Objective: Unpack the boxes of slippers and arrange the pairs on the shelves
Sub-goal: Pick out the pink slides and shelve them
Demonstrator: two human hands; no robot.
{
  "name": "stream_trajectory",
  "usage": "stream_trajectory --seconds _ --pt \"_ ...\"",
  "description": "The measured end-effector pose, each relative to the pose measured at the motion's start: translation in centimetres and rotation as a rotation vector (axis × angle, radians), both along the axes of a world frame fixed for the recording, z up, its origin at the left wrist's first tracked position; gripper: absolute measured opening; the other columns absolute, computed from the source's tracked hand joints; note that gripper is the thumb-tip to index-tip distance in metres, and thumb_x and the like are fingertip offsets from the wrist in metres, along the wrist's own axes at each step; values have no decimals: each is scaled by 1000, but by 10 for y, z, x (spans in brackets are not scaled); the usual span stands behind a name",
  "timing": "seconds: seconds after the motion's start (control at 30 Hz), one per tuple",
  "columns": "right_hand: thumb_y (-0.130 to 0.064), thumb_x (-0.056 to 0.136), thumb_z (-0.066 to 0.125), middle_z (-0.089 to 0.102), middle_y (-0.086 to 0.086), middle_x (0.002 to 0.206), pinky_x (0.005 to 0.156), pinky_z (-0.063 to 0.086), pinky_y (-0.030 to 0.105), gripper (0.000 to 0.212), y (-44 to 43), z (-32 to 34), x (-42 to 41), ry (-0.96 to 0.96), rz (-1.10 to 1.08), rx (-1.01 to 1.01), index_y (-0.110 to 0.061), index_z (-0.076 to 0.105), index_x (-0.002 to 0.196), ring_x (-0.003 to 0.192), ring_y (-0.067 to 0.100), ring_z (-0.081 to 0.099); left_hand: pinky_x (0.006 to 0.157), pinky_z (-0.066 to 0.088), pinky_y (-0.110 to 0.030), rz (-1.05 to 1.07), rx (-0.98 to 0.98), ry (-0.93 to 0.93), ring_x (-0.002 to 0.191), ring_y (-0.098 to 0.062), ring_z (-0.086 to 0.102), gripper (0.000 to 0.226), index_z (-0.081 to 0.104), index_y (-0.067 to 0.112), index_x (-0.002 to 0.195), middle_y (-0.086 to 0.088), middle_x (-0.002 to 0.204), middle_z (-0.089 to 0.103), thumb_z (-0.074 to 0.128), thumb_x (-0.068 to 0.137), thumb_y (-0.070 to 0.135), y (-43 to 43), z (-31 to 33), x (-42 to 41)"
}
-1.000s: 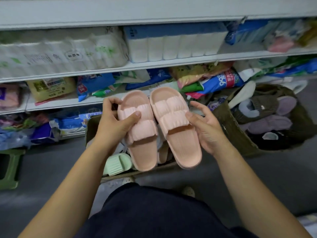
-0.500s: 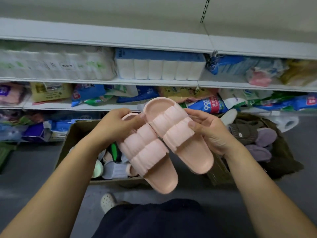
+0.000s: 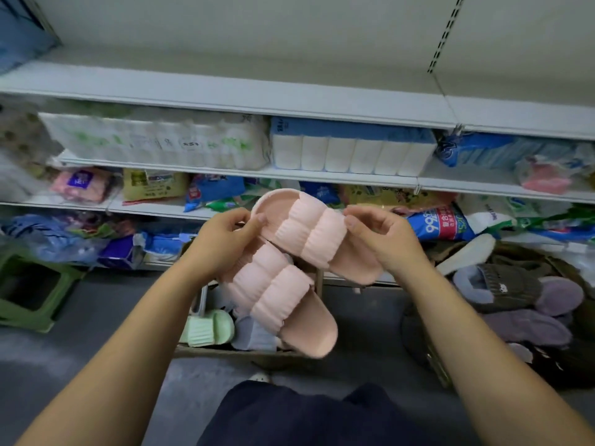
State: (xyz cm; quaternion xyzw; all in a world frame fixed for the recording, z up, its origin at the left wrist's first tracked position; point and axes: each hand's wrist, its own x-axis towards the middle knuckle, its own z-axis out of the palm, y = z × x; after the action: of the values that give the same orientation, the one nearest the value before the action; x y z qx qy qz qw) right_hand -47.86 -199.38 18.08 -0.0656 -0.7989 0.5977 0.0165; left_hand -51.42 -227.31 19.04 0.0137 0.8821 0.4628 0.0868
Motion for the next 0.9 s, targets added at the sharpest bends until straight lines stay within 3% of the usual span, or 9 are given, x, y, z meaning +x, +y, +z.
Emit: stream_trajectory --seconds 0.07,0.13,0.23,0.3,0.37,0.47,0.57,0.77,0.9 --pt "-35 89 73 72 -7 108 92 56 31 24 -17 0 -3 139 -208 42 -23 72 110 104 9 66 77 56 -49 171 109 35 81 -31 69 38 66 19 85 -6 78 72 58 93 55 -13 -4 -14" --pt "-38 91 70 74 0 89 77 58 35 23 -41 5 1 164 -296 2 -15 72 94 86 15 69 78 53 -48 320 177 103 79 -32 66 44 61 12 84 -11 79 69 57 93 56 -22 -3 -27" --pt "-53 91 64 70 5 65 61 56 38 49 -89 21 15 -112 -280 -55 -5 67 77 61 19 65 76 46 -42 457 229 227 79 -26 58 44 58 8 85 -7 81 65 53 99 49 -29 7 -46" --pt "-65 83 63 74 8 73 64 61 34 60 -119 32 17 -369 -162 -108 -5 67 84 66 20 72 77 47 -40 521 389 267 81 -20 59 40 60 12 88 -3 86 67 52 100 49 -26 16 -54" --pt "-73 70 65 77 10 93 81 62 40 70 -144 40 11 -480 -70 -295 -9 66 100 86 21 76 80 50 -37 534 566 282 84 -12 62 36 64 17 96 0 94 70 53 99 51 -19 26 -58" --pt "-59 69 72 74 8 116 103 51 50 72 -172 52 -9 -258 -127 -664 -12 62 123 109 22 71 80 54 -39 464 691 292 85 -13 67 32 64 21 100 0 95 73 53 99 52 -6 39 -57" --pt "-38 77 72 72 7 123 101 51 46 61 -184 74 -28 29 -256 -891 -13 59 131 113 23 69 83 57 -37 356 869 251 92 -12 71 23 66 25 99 3 97 76 53 103 44 1 57 -56" --pt "-29 76 74 70 5 125 100 53 45 65 -166 117 -57 220 -311 -837 -14 50 136 114 21 68 82 52 -39 236 1013 166 90 -18 68 15 73 20 85 -10 96 77 70 94 32 -7 100 -80" --pt "-33 74 76 65 4 128 95 56 49 75 -148 154 -79 311 -306 -767 -28 35 137 110 20 69 84 57 -35 171 1089 151 100 -28 74 16 73 7 96 -13 97 78 73 90 22 -5 136 -92"
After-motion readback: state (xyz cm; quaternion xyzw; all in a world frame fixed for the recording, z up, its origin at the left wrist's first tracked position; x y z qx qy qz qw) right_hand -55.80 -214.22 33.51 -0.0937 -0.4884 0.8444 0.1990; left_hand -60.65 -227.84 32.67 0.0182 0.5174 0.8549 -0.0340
